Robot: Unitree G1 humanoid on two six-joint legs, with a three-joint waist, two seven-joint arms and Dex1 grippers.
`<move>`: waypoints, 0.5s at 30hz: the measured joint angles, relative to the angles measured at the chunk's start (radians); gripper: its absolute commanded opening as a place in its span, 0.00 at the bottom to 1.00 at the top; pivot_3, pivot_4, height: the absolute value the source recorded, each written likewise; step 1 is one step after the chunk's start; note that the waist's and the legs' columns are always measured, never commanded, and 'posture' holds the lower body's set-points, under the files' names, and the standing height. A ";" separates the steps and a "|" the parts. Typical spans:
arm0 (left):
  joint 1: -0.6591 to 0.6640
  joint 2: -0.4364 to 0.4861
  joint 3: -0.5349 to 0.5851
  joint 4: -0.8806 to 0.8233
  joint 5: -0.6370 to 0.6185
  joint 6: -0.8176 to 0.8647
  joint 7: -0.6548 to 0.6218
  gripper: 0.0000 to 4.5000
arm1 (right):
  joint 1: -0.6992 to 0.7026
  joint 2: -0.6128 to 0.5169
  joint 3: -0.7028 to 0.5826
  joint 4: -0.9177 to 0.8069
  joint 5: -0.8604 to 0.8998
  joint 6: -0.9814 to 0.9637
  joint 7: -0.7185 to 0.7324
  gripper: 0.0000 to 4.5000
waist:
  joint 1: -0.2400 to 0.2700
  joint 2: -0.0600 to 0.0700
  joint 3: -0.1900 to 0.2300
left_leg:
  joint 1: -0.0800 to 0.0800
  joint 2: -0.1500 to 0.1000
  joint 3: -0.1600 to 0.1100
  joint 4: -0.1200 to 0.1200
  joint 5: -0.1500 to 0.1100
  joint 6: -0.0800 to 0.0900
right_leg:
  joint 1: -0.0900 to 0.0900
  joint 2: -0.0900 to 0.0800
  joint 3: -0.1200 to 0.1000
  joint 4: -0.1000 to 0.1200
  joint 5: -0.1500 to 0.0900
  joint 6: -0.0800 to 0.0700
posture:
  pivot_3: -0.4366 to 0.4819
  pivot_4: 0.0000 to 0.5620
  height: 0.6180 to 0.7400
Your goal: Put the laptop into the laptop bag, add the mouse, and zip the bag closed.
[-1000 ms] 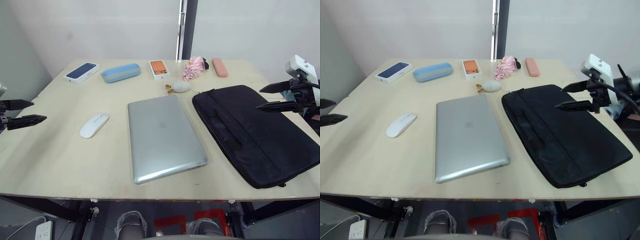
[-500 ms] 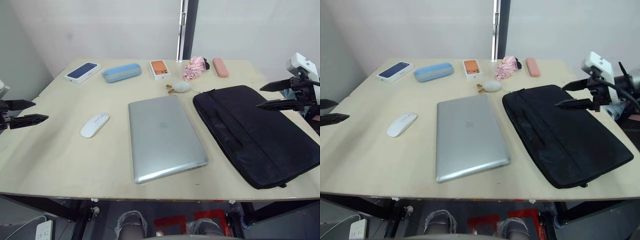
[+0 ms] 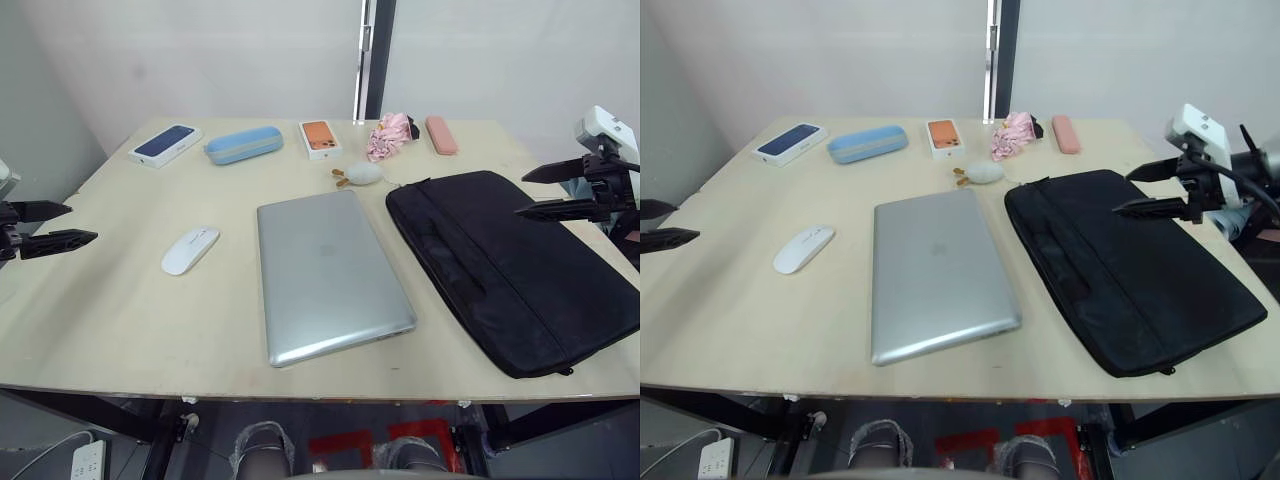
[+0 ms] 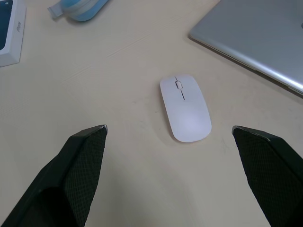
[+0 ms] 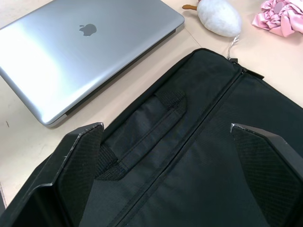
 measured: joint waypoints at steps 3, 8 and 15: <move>0.000 0.000 0.000 0.000 0.001 -0.001 0.000 0.99 | 0.000 0.000 0.000 -0.002 0.000 0.000 0.000 1.00 | 0.000 0.000 0.000 | 0.000 0.000 0.000 0.000 0.000 0.000 | 0.000 0.000 0.000 0.000 0.000 0.000 | 0.48 0.27 1.00; 0.000 0.000 0.000 0.000 0.001 0.000 0.000 0.99 | 0.003 0.000 0.000 -0.010 0.000 -0.004 0.000 1.00 | 0.000 0.000 0.000 | 0.000 0.000 0.000 0.000 0.000 0.000 | 0.000 0.000 0.000 0.000 0.000 0.000 | 0.48 0.27 1.00; 0.000 0.000 0.000 -0.001 0.000 0.003 0.000 0.99 | 0.012 -0.001 0.000 -0.013 0.000 -0.006 0.001 1.00 | 0.000 0.000 0.000 | 0.000 0.000 0.000 0.000 0.000 0.000 | 0.000 0.000 0.000 0.000 0.000 0.000 | 0.48 0.27 1.00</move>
